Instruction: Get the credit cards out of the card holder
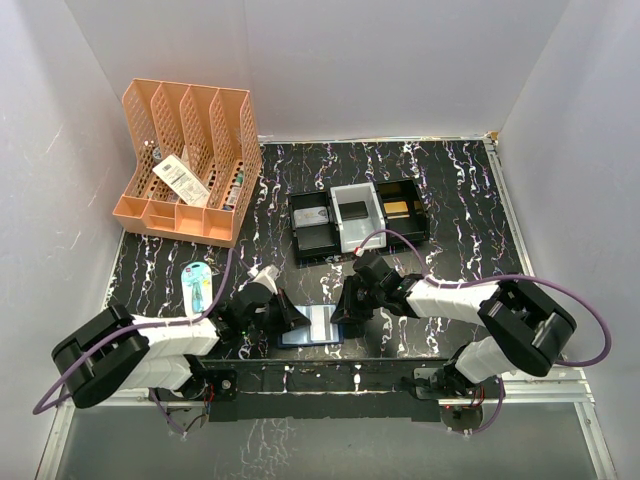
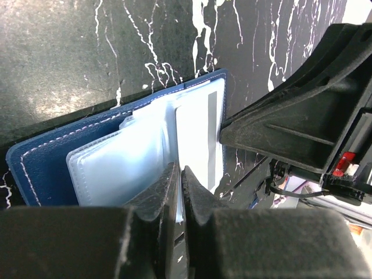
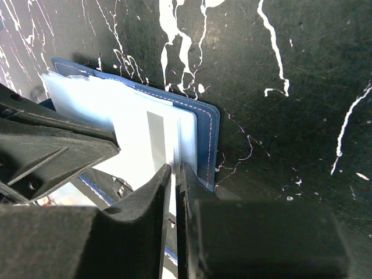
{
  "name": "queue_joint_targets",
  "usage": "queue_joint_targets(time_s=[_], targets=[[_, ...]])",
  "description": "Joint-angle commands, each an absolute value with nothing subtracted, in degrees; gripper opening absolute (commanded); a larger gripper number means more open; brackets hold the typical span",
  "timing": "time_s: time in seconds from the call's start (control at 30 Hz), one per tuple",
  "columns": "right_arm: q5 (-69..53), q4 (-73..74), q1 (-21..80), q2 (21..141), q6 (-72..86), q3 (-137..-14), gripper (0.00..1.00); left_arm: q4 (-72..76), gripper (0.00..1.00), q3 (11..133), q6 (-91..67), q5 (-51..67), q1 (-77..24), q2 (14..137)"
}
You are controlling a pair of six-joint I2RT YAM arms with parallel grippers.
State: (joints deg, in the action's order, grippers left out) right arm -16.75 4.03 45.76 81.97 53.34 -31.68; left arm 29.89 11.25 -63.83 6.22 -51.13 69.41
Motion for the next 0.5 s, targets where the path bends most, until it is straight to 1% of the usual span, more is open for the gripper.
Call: queue_joint_targets(time_s=[0.0,0.07,0.17,0.23,0.37,0.4,0.43,0.47], targets=[[-15.4,4.9,46.4,83.6,53.1,-30.7,0.09,31.0,0.12,12.2,-63.4,6.7,-51.4,71.3],[-15.7,4.5,46.3,83.7,53.4,-30.5,0.09,32.6,0.19,12.3,-64.0,7.7,-51.3,73.2],[-16.5,3.4,46.4,83.7,53.9,-29.8,0.09,35.7,0.23,12.1,-64.9,8.8,-51.4,75.7],[-17.0,2.8,46.4,83.7,54.0,-29.4,0.09,38.6,0.22,12.0,-65.6,9.6,-51.3,77.1],[-18.0,2.1,46.4,83.8,53.6,-29.1,0.09,44.6,0.10,12.0,-66.0,11.8,-51.4,80.3],[-18.2,2.1,46.5,83.8,53.4,-29.1,0.09,46.0,0.06,12.1,-66.0,12.2,-51.4,80.9],[-18.3,2.1,46.5,83.7,53.3,-29.1,0.09,46.7,0.00,12.3,-66.0,12.8,-51.4,81.4],[-18.2,2.3,46.5,83.6,53.1,-29.2,0.09,46.9,0.00,12.4,-65.9,13.1,-51.4,81.9]])
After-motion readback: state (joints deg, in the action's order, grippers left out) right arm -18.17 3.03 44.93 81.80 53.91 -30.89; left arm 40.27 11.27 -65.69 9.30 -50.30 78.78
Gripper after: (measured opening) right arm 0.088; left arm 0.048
